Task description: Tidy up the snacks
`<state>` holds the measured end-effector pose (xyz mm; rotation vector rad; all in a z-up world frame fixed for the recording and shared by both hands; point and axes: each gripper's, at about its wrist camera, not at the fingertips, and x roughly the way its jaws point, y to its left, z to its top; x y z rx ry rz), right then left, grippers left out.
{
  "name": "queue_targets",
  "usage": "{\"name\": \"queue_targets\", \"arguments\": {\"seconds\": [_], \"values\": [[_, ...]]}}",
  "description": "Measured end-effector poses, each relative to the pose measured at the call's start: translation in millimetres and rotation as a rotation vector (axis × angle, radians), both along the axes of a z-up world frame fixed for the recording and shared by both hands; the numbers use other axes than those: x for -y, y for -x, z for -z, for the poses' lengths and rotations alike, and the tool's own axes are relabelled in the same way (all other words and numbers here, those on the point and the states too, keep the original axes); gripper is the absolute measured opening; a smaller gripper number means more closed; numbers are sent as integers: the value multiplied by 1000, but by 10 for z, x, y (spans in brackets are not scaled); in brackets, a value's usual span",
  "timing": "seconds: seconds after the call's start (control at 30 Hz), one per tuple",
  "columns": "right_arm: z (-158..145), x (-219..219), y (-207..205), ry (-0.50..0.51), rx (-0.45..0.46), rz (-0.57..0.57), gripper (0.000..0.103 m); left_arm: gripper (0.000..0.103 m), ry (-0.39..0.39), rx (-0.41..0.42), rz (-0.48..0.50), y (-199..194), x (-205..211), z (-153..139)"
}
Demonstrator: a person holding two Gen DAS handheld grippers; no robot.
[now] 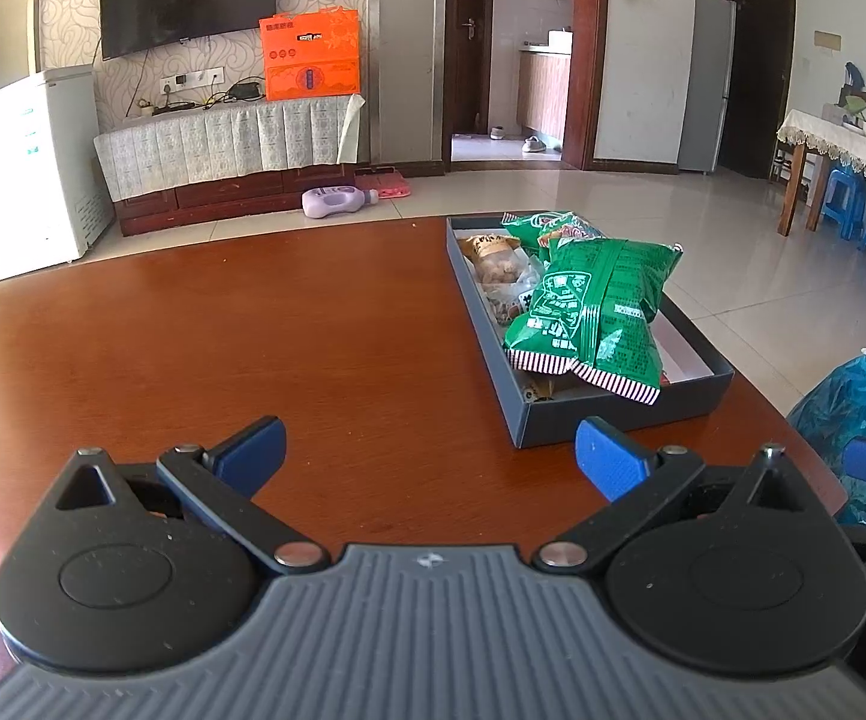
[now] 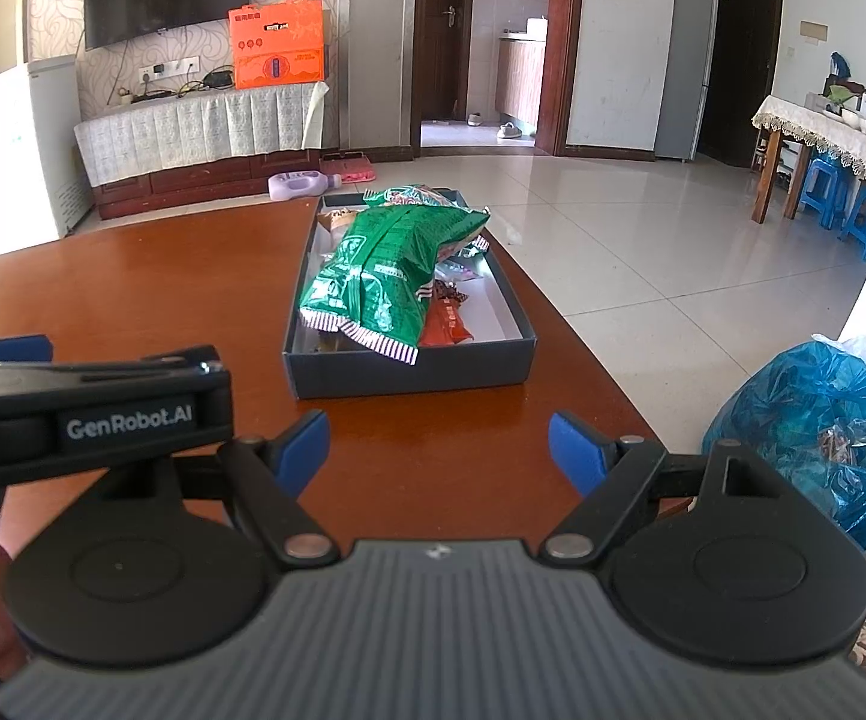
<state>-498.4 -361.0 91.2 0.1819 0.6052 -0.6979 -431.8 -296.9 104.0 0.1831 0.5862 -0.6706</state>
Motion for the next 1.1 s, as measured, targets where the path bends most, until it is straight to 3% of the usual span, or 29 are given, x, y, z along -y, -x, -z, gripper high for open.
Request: {"name": "queue_targets", "arguments": {"seconds": [1.1], "values": [[55,-1,13,-8,-7,-2,82,103,-8,-5,5,-14,39,61]]}}
